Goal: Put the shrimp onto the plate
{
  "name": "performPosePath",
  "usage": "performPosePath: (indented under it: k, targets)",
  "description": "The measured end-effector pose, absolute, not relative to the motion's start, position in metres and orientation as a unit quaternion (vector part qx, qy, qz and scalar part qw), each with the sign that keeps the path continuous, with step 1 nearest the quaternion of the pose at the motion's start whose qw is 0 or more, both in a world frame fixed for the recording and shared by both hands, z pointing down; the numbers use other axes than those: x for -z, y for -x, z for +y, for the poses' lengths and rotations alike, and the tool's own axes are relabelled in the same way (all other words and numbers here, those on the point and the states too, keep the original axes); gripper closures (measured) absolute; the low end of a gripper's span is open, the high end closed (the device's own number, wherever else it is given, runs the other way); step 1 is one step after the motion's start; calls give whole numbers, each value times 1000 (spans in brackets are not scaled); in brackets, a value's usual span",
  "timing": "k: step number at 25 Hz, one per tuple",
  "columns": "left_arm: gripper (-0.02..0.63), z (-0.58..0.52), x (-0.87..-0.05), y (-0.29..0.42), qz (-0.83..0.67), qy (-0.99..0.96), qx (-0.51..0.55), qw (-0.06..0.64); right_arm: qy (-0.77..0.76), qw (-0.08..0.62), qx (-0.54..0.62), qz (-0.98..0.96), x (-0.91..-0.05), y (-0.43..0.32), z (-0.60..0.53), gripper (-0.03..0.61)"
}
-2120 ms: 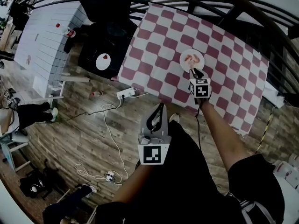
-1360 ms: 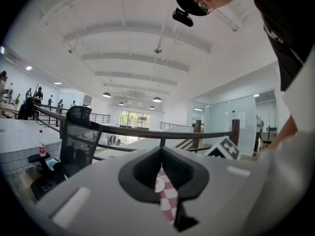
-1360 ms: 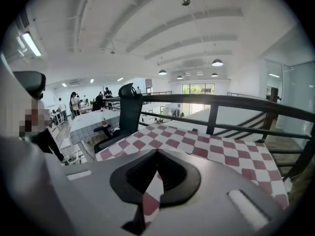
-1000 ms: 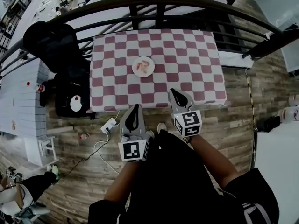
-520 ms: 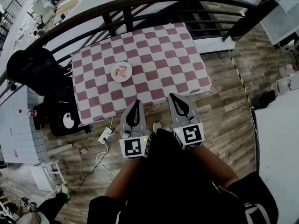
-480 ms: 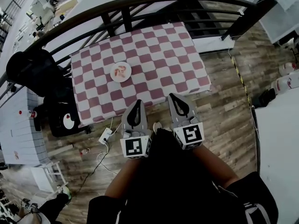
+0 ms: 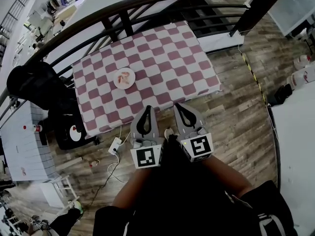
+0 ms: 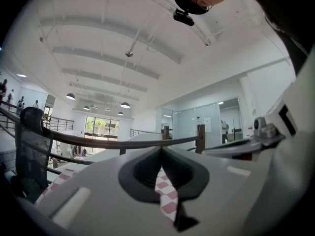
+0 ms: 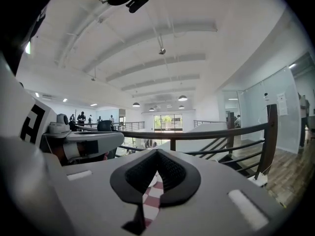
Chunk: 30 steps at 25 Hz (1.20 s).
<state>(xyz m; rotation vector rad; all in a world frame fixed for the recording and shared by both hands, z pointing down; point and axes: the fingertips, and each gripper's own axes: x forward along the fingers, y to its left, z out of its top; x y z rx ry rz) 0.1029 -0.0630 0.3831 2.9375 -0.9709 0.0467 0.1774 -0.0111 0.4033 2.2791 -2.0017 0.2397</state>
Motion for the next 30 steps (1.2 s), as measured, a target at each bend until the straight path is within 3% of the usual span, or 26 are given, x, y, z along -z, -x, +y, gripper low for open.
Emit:
performPosePath:
  k: [30]
  targets:
    - [604, -89, -392, -52, -381, -924, -24, 23, -692, 65, -54, -717, -402, -122, -48, 581]
